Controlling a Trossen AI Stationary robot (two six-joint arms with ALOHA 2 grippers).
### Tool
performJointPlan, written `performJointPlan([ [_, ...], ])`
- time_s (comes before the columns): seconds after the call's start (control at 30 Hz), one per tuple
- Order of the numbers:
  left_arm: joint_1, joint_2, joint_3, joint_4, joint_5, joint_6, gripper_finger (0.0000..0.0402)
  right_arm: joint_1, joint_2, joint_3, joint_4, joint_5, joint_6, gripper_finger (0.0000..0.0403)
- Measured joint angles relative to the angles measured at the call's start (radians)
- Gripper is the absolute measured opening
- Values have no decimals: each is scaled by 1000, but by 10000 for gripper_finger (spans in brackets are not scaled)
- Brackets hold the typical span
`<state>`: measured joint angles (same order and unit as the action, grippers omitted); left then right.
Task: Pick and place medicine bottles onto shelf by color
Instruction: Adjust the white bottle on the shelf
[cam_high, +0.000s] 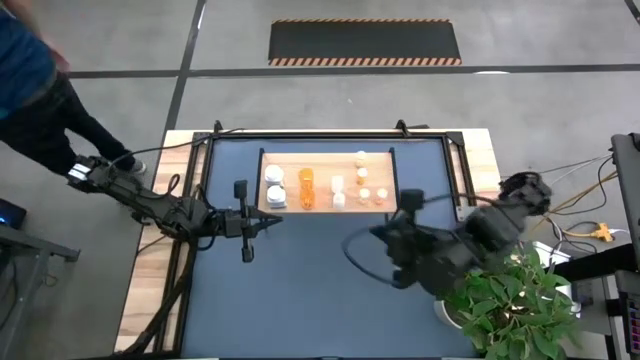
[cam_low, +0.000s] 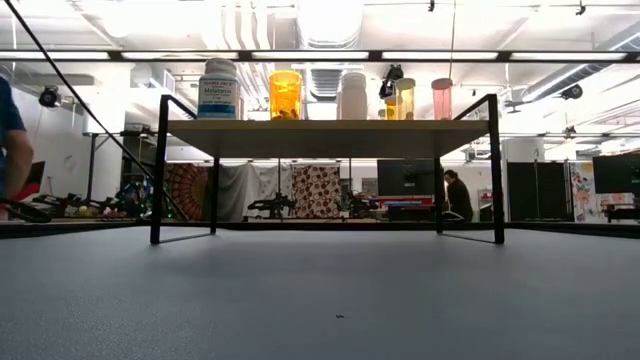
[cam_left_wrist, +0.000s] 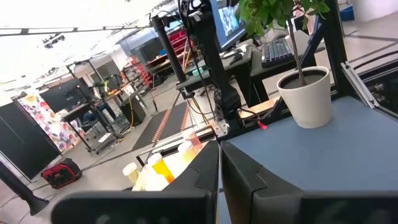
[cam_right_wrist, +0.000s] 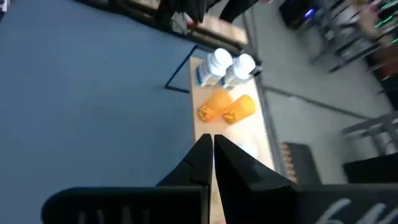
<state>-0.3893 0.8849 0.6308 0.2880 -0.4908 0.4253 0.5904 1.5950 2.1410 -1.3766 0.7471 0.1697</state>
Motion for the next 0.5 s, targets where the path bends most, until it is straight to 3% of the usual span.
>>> performJointPlan([
  [0.2, -13, 0, 0, -11, 0, -7, 0, 192, -124, -221, 7, 269, 140, 9],
  [0.33, -14, 0, 0, -23, -22, -66, 0, 256, -215, -373, 36, 353, 234, 9],
  [0.4, -14, 0, 1, -30, -84, -104, 0, 272, -257, -428, 68, 357, 255, 9],
  [0.5, -14, -14, 30, -107, -268, -125, 0, 294, -314, -498, 117, 359, 255, 9],
])
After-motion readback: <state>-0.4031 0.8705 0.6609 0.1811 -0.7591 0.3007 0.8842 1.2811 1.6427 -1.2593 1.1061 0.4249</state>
